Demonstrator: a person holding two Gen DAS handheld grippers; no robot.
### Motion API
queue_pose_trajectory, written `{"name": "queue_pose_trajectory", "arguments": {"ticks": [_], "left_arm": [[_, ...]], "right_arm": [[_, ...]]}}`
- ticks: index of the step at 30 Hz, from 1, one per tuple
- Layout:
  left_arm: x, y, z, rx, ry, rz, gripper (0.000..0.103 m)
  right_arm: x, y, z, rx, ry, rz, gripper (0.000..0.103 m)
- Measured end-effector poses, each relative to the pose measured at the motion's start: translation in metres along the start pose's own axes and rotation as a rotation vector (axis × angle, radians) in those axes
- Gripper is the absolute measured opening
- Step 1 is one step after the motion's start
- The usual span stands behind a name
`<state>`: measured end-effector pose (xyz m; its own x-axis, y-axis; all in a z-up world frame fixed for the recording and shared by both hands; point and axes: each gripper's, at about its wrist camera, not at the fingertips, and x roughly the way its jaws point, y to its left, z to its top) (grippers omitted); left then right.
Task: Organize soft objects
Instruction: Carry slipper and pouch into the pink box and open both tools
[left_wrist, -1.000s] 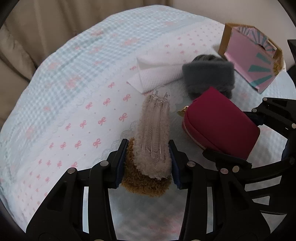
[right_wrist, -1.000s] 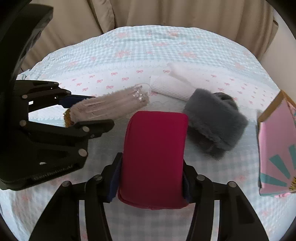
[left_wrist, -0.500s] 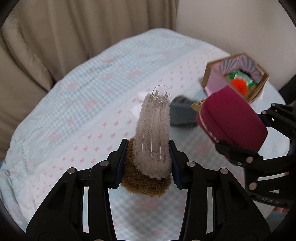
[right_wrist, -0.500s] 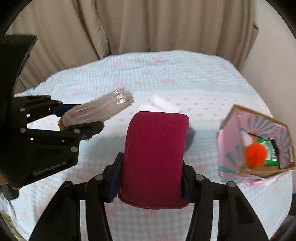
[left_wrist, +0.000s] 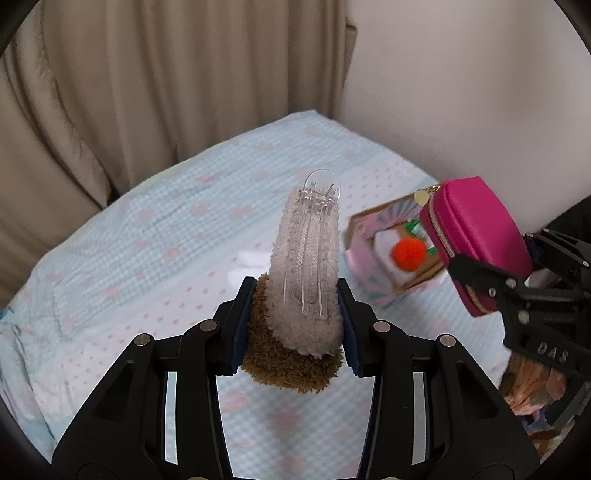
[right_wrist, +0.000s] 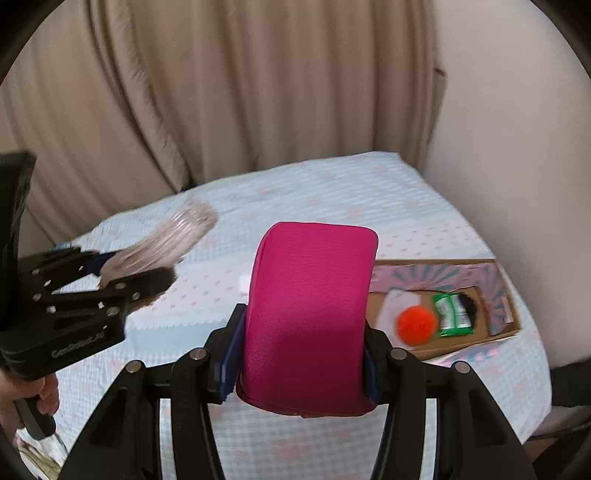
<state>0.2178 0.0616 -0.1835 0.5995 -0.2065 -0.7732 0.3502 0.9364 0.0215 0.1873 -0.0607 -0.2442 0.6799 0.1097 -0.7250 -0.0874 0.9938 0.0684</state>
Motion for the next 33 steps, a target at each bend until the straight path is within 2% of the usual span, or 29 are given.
{"name": "queue_pose_trajectory", "arguments": {"ticks": [6, 13, 22, 28, 33], "left_arm": [[-0.002, -0.054, 0.029, -0.039, -0.001, -0.003, 0.038], [0.038, -0.125, 0.046, -0.12, 0.047, -0.012, 0.038], [0.123, -0.186, 0.055, -0.244, 0.159, -0.004, 0.038], [0.182, -0.2, 0.061, -0.27, 0.249, 0.015, 0.038], [0.229, -0.196, 0.061, -0.304, 0.316, 0.032, 0.038]], "right_arm": [[-0.027, -0.067, 0.017, 0.014, -0.004, -0.014, 0.049], [-0.03, -0.15, 0.019, -0.015, 0.025, -0.005, 0.049], [0.015, -0.237, 0.026, -0.02, 0.112, 0.036, 0.049], [0.067, -0.272, 0.03, -0.055, 0.19, 0.072, 0.049], [0.107, -0.292, 0.029, -0.06, 0.247, 0.102, 0.049]]}}
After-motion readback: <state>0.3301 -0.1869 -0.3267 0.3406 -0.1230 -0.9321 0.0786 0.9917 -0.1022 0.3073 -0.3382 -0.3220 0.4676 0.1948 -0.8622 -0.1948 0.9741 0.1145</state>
